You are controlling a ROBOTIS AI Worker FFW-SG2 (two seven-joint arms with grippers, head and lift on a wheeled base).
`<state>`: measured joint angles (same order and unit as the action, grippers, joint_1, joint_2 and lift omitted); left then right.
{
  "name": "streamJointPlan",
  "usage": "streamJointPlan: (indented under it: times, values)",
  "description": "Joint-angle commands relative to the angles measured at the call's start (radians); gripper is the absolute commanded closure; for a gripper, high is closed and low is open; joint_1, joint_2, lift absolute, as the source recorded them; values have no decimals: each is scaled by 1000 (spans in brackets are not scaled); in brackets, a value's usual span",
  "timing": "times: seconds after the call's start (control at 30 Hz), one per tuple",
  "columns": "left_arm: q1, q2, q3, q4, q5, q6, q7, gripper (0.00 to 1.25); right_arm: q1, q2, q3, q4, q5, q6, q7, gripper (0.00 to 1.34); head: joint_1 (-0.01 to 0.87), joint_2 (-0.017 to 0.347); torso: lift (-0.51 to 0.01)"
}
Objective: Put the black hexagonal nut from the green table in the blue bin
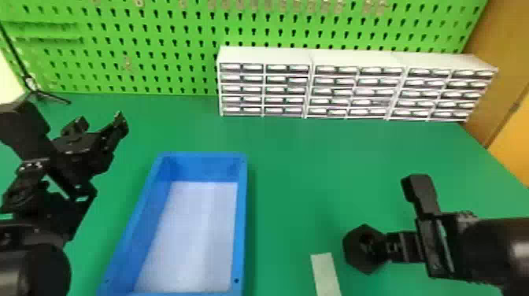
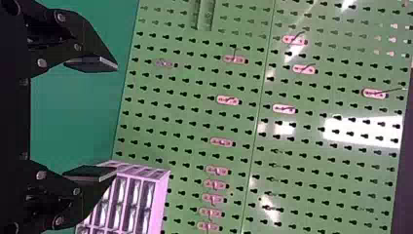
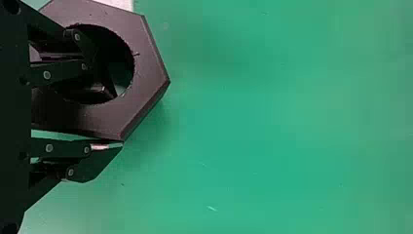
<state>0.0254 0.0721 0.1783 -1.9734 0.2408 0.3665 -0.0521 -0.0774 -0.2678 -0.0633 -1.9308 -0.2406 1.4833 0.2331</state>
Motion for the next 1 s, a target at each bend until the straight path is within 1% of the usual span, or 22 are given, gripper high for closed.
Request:
streamJointPlan:
  times: [0.0, 0.17, 0.27, 0.37, 0.4, 0.5, 0.6, 0.63, 0.7, 0.83, 0.97]
  values:
    - [-2, 0, 0, 1, 0, 0, 0, 493, 11, 22, -50, 0, 4, -115, 0, 1016, 692, 8, -97]
    - [-2, 0, -3, 4, 0, 0, 0, 493, 18, 59, -107, 0, 23, -239, 0, 1016, 692, 8, -97]
    - [-4, 0, -5, 4, 0, -1, 0, 493, 21, 84, -136, 0, 38, -337, 0, 1016, 692, 8, -97]
    - [-4, 0, -5, 7, 0, -1, 0, 493, 24, 119, -161, 9, 46, -468, 0, 1016, 692, 8, -97]
    - [-4, 0, -8, 8, 0, -1, 0, 493, 25, 134, -171, 18, 47, -534, 0, 1016, 692, 8, -97]
    - [-4, 0, -13, 13, 0, -1, 0, 493, 25, 177, -196, 39, 47, -672, 0, 1016, 692, 8, -97]
    - [-9, 0, -19, 18, 2, -1, 0, 493, 22, 206, -211, 58, 47, -784, 0, 1016, 692, 8, -97]
    - [-9, 0, -20, 19, 2, -1, 0, 493, 21, 213, -211, 64, 47, -815, 0, 1016, 692, 8, -97]
    - [-10, 0, -22, 22, 2, -1, 0, 493, 16, 216, -205, 78, 46, -874, 0, 1016, 692, 8, -97]
    - [-12, 0, -25, 28, 3, -3, 0, 493, 8, 216, -181, 116, 12, -1015, 0, 1016, 692, 8, -97]
    - [-13, -2, -30, 33, 3, -3, 0, 493, -7, 226, -156, 161, -23, -1146, -1, 1016, 692, 8, -97]
